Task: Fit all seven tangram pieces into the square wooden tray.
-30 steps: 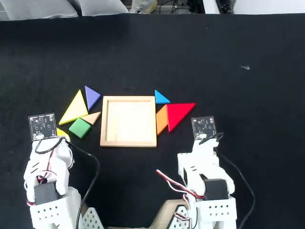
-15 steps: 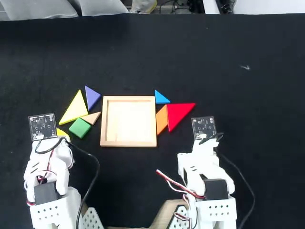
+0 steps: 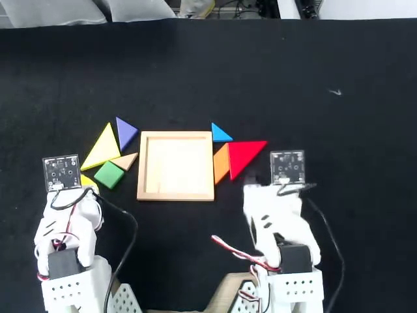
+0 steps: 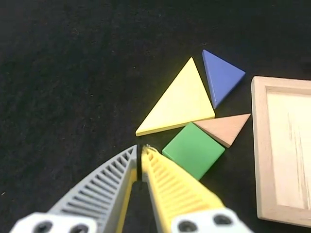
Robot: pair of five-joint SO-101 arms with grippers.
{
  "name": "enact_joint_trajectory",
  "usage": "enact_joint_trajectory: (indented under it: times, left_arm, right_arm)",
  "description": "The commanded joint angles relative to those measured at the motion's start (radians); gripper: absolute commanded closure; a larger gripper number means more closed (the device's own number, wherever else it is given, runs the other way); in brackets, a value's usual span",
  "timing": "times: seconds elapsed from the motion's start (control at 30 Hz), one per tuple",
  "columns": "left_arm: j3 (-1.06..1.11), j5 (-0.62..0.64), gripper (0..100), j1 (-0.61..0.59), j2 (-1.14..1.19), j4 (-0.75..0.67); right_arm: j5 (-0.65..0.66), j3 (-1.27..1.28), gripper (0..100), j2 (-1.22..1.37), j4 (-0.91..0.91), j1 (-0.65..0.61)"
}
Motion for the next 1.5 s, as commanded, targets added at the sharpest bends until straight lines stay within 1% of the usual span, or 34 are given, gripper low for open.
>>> enact_joint_trajectory:
  times: [0.0, 0.1, 0.17, 0.23, 0.37, 0.43, 0.6, 0.67, 0.73, 0.8, 0.97, 1.07, 1.2, 1.33, 1.47]
  left_arm:
    - [0.019, 0.012, 97, 0.007, -0.008, -0.003]
    - [0.019, 0.012, 97, 0.004, -0.008, -0.003]
    - [0.019, 0.012, 97, 0.004, -0.008, -0.003]
    - [0.019, 0.012, 97, 0.008, -0.008, -0.002]
    - [0.019, 0.012, 97, 0.008, -0.008, -0.002]
    - [0.019, 0.009, 97, 0.010, -0.008, -0.002]
    - [0.019, 0.009, 96, 0.008, -0.008, -0.005]
    - [0.019, 0.011, 92, 0.002, -0.008, -0.002]
    - [0.019, 0.012, 87, 0.002, -0.008, 0.005]
    - [0.019, 0.012, 84, 0.001, -0.008, 0.020]
    - [0.019, 0.005, 85, 0.001, -0.008, 0.020]
    - [0.019, 0.005, 85, 0.001, -0.008, 0.020]
    - [0.019, 0.005, 85, 0.001, -0.008, 0.020]
    - [0.019, 0.005, 85, 0.001, -0.008, 0.014]
    - [0.019, 0.005, 85, 0.001, -0.008, 0.014]
  right_arm:
    - [-0.003, 0.001, 98.6, -0.073, -0.299, -0.014]
    - [0.000, 0.001, 98.6, -0.064, -0.470, -0.048]
    - [0.000, 0.001, 98.6, -0.064, -0.505, -0.091]
    - [0.000, 0.001, 98.6, -0.064, -0.503, -0.114]
    - [0.000, 0.001, 98.5, -0.064, -0.370, -0.112]
    - [0.000, 0.001, 96.2, -0.064, -0.324, -0.110]
    - [0.000, 0.001, 82.8, -0.064, -0.169, -0.110]
    - [-0.003, 0.001, 76.8, -0.071, -0.147, -0.103]
    - [-0.006, 0.001, 73.7, -0.073, -0.150, -0.074]
    - [-0.006, 0.001, 74.4, -0.073, -0.150, -0.048]
    - [0.002, 0.001, 82.0, -0.073, -0.147, -0.018]
    - [0.009, -0.001, 83.2, -0.071, -0.140, -0.018]
    - [0.130, -0.001, 83.2, -0.070, -0.140, -0.018]
    - [0.157, -0.001, 83.2, -0.068, -0.140, -0.012]
    - [0.207, -0.002, 83.5, -0.073, -0.141, 0.051]
